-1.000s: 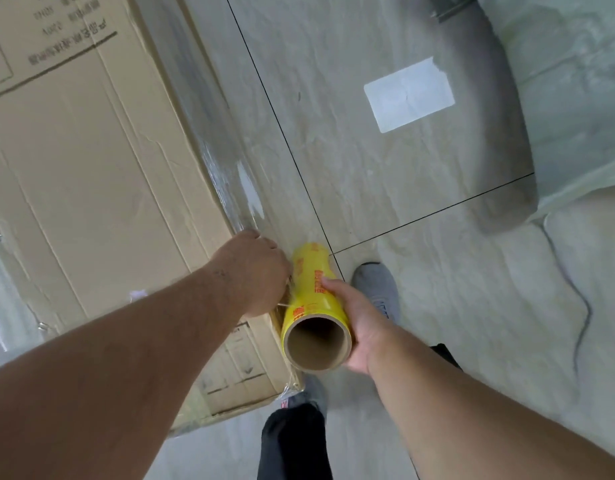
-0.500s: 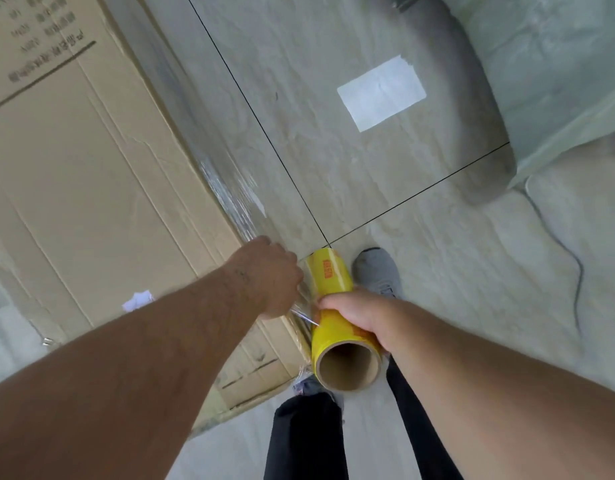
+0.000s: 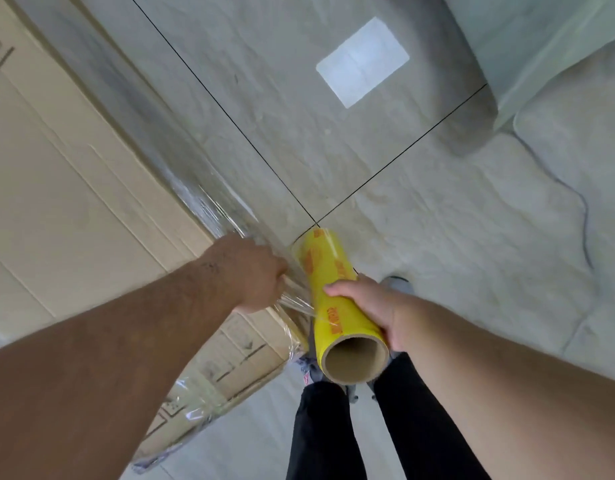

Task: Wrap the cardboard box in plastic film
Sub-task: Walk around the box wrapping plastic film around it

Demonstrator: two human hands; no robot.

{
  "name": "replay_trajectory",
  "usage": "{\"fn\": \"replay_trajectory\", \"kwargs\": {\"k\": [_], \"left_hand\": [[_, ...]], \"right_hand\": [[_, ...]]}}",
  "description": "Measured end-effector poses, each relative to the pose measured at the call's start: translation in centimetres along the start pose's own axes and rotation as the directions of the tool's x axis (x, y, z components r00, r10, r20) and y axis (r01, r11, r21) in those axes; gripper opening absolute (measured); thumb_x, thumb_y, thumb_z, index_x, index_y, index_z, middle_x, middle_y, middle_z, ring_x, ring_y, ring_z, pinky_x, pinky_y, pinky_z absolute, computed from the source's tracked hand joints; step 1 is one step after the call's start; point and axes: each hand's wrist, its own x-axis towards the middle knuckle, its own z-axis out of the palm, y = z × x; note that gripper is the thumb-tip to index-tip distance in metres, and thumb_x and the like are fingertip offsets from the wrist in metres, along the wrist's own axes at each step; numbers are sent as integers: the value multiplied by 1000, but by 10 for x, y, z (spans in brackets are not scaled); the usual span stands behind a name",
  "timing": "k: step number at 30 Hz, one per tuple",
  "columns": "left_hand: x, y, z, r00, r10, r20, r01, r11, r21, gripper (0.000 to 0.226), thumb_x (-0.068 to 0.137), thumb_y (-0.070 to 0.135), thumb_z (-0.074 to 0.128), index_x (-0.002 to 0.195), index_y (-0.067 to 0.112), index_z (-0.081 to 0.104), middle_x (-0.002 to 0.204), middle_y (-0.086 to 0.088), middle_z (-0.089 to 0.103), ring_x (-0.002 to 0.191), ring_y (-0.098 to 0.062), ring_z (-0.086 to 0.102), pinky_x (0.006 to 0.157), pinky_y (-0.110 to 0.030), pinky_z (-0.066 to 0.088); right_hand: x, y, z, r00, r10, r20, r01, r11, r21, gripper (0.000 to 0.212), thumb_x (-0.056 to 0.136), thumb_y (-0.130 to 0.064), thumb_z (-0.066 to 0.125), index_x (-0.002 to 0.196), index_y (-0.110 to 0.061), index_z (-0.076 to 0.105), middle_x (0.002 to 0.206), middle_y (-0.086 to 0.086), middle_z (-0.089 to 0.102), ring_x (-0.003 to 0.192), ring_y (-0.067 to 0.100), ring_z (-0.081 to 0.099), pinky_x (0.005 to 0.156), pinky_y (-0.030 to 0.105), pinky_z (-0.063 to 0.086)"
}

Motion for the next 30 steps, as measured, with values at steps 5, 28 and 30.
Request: {"fn": "replay_trajectory", "kwargs": {"k": [5,28,30], "left_hand": [[4,13,-3,995,-13,96,7,998,69,53,107,52,18,145,33,51,140,-12,55,129,-34,53,107,-52,39],[11,59,16,995,100,-4,-99,993,66,44,106,45,25,119,24,62,117,-5,63,107,-30,62,87,-41,46],[12,72,22,986,162,29,-163,985,48,43,107,46,27,119,24,62,118,-5,63,109,-32,62,88,-41,46]], "right_hand": [[12,18,-1,995,-25,-93,-4,957,-291,134,43,-74,81,161,-29,37,137,14,63,118,40,70,108,58,57],[48,110,-10,999,9,-48,-6,997,77,117,40,-62,90,148,-33,55,128,11,72,107,38,77,103,58,62],[57,113,4,1000,17,-26,-18,1000,-11,129,37,-66,88,154,-30,49,133,11,68,112,37,75,107,56,59]]}}
